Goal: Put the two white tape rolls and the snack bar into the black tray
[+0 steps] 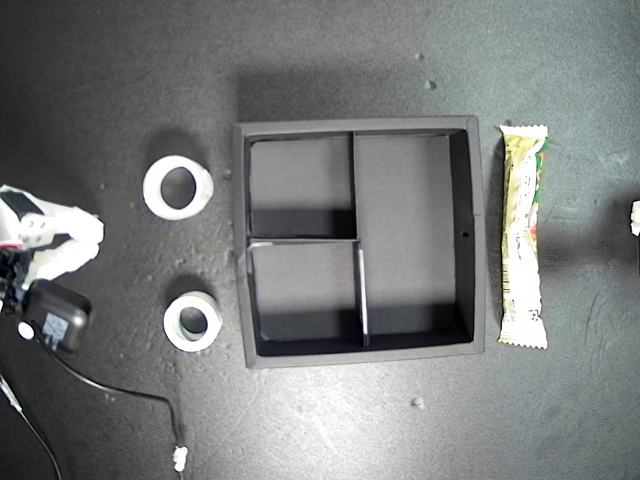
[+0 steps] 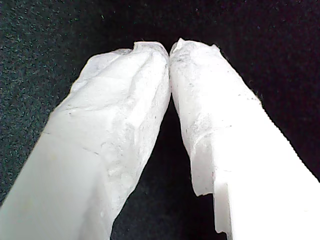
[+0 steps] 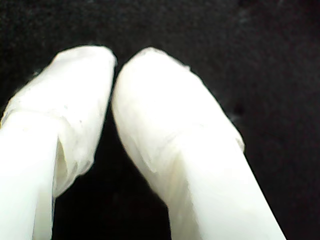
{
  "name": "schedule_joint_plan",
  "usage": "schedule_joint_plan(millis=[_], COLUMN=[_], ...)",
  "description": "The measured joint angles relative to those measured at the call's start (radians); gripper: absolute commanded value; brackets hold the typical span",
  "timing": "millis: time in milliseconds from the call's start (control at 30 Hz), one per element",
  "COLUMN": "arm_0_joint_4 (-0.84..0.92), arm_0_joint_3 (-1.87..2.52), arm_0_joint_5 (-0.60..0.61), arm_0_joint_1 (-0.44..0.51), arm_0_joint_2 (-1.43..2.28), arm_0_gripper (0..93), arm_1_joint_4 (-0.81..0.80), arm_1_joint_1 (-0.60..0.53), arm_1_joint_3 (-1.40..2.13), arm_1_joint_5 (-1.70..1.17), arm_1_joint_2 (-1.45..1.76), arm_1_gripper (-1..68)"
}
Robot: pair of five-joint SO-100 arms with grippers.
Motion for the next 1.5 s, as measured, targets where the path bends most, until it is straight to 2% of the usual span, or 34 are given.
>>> schedule_joint_plan(millis=[133,333,600,700,767,867,967,1067,1167,1367,1500], arm_0_joint_4=[0.0,0.0,0.0,-0.038,-0.106,-0.187,-0.327,-0.42,-0.514,-0.618,-0.634], arm_0_joint_3=[0.0,0.0,0.0,0.0,0.0,0.0,-0.003,-0.049,-0.118,-0.247,-0.391], arm_0_joint_5=[0.0,0.0,-0.184,-0.109,-0.063,-0.067,0.106,0.261,0.334,0.377,0.368], arm_0_joint_1=[0.0,0.0,-0.003,-0.012,-0.002,0.048,0.077,0.084,0.071,0.014,0.003], arm_0_joint_2=[0.0,0.0,0.0,0.0,0.0,0.0,0.0,0.0,0.0,-0.172,-0.528], arm_0_gripper=[0.2,0.2,0.3,0.0,0.0,0.0,3.4,8.0,13.1,17.4,16.7], arm_1_joint_4=[0.005,0.012,0.015,0.021,0.031,0.071,0.06,-0.041,-0.178,-0.615,-0.653], arm_1_joint_1=[-0.066,-0.078,-0.038,-0.043,-0.095,-0.187,-0.219,-0.207,-0.152,-0.028,0.057], arm_1_joint_3=[0.0,0.0,0.0,-0.009,-0.041,-0.126,-0.216,-0.239,-0.236,-0.127,-0.1], arm_1_joint_5=[-0.009,0.046,0.046,0.046,0.046,0.029,-0.118,-0.218,-0.245,-0.275,-0.279], arm_1_joint_2=[0.0,0.0,0.0,0.0,0.0,-0.006,0.005,0.104,0.209,0.224,0.224], arm_1_gripper=[0.1,0.1,0.2,0.2,0.2,0.2,0.2,0.1,0.0,-0.2,-0.2])
